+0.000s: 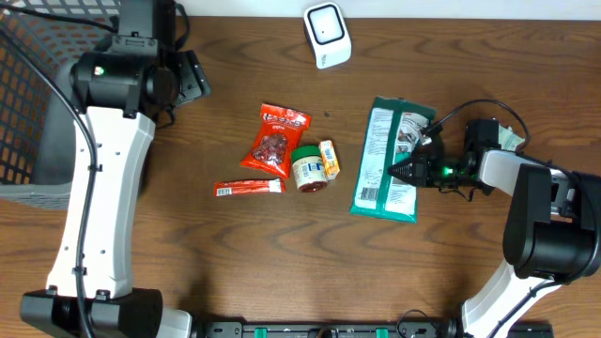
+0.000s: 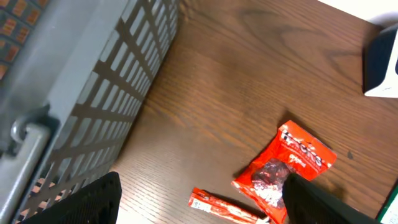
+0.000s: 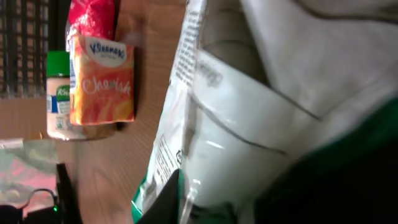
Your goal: Scan the item barcode
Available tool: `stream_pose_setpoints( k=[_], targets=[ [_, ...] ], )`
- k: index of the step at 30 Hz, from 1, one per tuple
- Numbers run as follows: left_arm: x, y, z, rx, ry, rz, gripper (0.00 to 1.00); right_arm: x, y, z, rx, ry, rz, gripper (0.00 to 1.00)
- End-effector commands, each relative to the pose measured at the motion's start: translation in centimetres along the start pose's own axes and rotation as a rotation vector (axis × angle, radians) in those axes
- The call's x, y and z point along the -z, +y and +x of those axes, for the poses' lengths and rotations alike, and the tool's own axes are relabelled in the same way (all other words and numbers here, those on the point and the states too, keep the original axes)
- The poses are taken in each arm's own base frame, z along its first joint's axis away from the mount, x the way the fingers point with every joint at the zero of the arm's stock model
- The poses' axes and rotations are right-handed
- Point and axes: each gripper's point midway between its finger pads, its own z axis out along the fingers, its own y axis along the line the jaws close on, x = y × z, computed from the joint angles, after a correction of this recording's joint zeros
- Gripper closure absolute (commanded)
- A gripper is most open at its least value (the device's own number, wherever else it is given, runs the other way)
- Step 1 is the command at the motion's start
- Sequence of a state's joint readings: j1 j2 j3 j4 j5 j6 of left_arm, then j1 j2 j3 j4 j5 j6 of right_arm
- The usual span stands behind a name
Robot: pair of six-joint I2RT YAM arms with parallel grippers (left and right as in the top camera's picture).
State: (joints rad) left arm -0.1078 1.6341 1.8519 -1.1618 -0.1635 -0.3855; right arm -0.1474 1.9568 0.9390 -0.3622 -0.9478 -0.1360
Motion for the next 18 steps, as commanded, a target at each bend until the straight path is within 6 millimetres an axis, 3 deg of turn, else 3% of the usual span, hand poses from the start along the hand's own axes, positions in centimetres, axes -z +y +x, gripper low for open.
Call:
stream_pose_setpoints(
  k=[1, 5, 7, 10, 15, 18],
  targets=[
    [0.9, 0.4, -0.3, 0.002, -0.023, -0.002, 0.16, -0.4, 0.1, 0.3, -0.051, 0.007, -0.025, 0.97],
    [0.9, 0.4, -0.3, 0.002, -0.023, -0.002, 0.16, 0.1, -0.5, -0.3, -0.081, 0.006, 0.042, 0.99],
    [0.9, 0.4, -0.3, 0.002, -0.023, -0.002, 0.16, 0.9, 0.3, -1.2, -0.057, -0.003, 0.061, 0.99],
    [0.9, 0.4, -0.3, 0.002, -0.023, -0.002, 0.16, 3.1, 2.5, -3.5, 0.013, -0.047, 0.097, 0.99],
    [0.9, 0.4, -0.3, 0.002, -0.023, -0.002, 0.16, 8.1, 8.0, -7.4, 0.152, -0.154, 0.155, 0.99],
    [0.9, 0.4, -0.3, 0.002, -0.023, -0.002, 0.16, 11.6, 10.5, -9.3, 0.203, -0.203, 0.276, 0.99]
  ],
)
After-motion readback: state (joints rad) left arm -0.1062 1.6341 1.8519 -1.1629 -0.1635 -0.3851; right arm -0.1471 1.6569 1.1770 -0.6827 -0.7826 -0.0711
